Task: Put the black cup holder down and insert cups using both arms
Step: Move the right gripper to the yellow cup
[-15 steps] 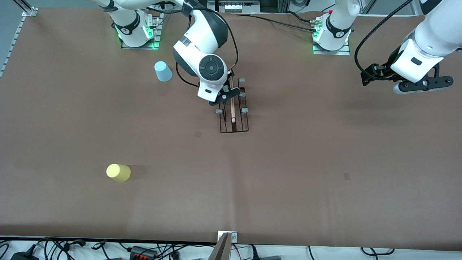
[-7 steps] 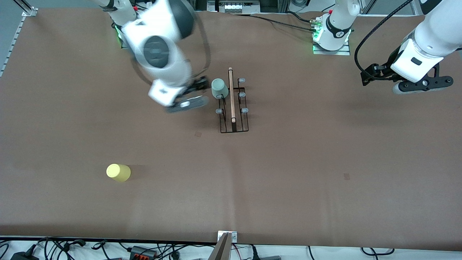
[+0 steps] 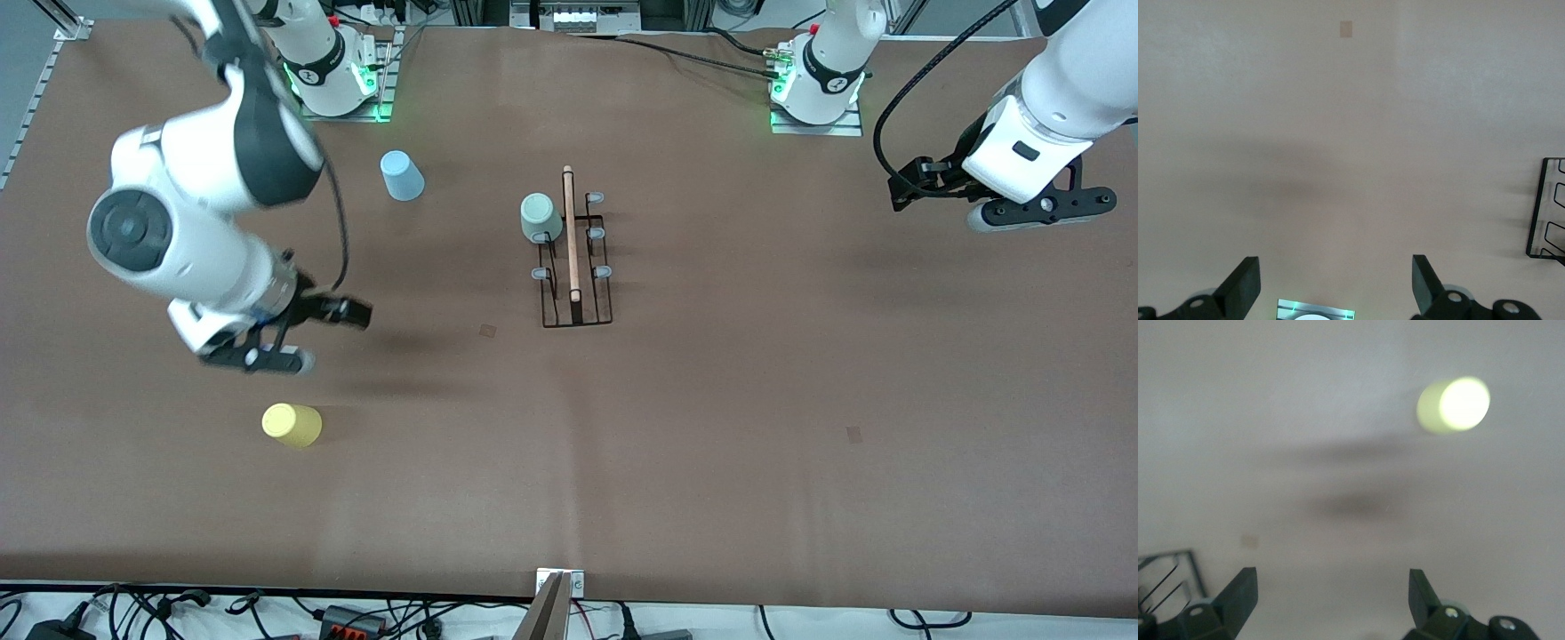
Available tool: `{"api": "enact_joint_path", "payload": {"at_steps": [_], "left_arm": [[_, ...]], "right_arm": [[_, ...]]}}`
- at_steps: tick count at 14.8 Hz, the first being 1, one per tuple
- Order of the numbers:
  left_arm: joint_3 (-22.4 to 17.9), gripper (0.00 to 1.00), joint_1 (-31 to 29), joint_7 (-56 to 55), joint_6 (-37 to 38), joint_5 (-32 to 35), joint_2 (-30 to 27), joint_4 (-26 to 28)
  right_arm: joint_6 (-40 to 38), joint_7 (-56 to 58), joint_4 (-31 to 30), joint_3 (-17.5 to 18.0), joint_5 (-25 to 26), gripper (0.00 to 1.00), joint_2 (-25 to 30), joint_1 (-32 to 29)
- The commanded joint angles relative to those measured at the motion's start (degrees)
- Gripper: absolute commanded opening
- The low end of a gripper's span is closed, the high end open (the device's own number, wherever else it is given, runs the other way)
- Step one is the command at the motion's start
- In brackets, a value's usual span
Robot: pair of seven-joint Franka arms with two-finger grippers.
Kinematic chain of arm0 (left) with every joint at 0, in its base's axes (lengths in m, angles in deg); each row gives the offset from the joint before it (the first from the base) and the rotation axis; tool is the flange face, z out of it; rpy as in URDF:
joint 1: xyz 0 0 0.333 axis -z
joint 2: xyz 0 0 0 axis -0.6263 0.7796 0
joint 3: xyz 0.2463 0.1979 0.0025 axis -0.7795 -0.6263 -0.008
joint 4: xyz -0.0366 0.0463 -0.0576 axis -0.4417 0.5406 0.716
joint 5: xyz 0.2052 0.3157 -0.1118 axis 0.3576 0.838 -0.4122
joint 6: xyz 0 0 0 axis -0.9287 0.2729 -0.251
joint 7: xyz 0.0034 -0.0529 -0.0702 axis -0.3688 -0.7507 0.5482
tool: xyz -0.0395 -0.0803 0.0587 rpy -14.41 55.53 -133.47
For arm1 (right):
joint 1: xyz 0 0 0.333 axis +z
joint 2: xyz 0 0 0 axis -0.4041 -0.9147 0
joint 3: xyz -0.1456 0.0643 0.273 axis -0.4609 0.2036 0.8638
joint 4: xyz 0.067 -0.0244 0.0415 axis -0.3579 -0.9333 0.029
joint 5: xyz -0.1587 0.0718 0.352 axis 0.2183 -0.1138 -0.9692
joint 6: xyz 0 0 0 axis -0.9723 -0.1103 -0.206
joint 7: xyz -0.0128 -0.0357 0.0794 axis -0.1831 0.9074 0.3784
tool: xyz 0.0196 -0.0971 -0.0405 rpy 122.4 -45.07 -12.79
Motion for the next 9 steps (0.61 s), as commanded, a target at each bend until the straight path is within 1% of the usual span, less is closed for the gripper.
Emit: {"api": "enact_joint_path", "payload": {"at_steps": [1,3,6,9], "left_arm": [[-0.36,1.00,0.06,1.29,0.82,-1.19,0.40,-1.24],[-0.36,1.00,0.06,1.29,0.82,-1.19,0.40,-1.24],[-0.36,1.00,0.06,1.29,0.82,-1.19,0.40,-1.24],[-0.36,1.00,-0.03,1.29,0.82,-1.19,0.40,-1.24]], "right_arm": [[2.85,1.48,5.59,0.31,1.52,1.00,-5.64,-2.87],[6.64,3.85,5.59,0.31,1.43,1.00,-7.93,-5.78],[12.34,7.63,5.59,0.14,1.87,1.00,-10.65,-7.36],[15.78,11.75,5.77,0.14,1.78,1.00,-14.26,-9.13]]}}
